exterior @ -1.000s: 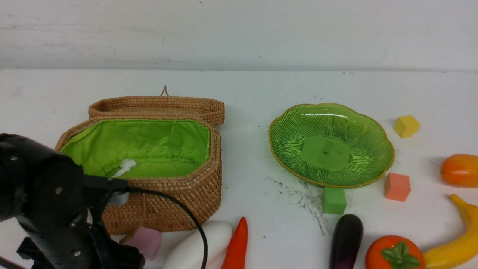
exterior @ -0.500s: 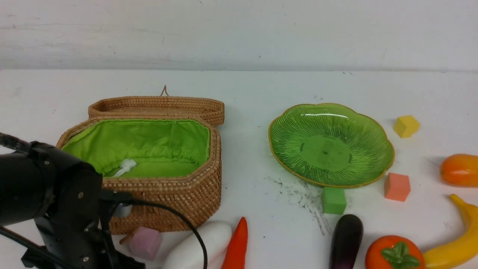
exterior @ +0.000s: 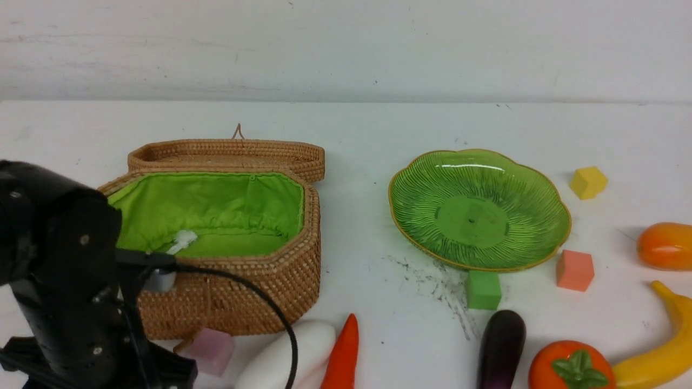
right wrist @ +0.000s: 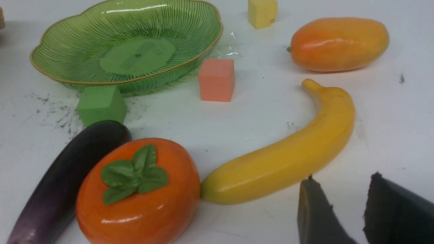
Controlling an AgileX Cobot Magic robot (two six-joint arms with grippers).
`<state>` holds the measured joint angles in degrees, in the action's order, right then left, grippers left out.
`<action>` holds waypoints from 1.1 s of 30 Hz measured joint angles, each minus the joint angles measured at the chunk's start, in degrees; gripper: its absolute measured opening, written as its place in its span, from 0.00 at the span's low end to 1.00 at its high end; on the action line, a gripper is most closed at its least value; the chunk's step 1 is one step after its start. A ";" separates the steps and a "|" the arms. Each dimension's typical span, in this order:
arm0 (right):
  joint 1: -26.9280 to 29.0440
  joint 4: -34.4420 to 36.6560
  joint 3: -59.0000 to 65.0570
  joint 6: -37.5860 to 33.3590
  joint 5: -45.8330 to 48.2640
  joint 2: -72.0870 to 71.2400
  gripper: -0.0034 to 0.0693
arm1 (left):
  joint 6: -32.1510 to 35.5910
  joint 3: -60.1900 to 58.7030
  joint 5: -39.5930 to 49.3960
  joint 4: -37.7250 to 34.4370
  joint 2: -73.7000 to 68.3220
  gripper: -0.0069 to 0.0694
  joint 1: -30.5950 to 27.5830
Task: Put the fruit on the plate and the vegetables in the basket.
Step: Grab a mangosteen with your left arm and put it on the plate on the right
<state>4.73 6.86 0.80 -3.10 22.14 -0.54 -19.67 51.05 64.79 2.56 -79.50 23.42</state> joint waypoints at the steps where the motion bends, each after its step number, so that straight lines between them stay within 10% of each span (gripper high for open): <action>1: 0.00 0.00 0.00 0.00 0.00 0.00 0.38 | 0.82 1.27 1.41 -1.04 1.37 0.79 0.00; 16: 0.00 0.00 0.00 0.00 0.00 0.00 0.38 | 10.64 32.43 6.69 -8.01 3.40 0.79 0.00; 26: 0.00 0.00 0.00 0.00 0.00 0.00 0.38 | 17.41 66.77 6.69 -19.04 -25.56 0.79 2.79; 33: 0.00 0.00 0.00 0.00 0.00 0.00 0.38 | 19.67 85.92 6.69 -12.45 -44.13 0.79 10.38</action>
<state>4.73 6.86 0.80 -3.10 22.14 -0.54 0.00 136.97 71.48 -9.89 -123.63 33.80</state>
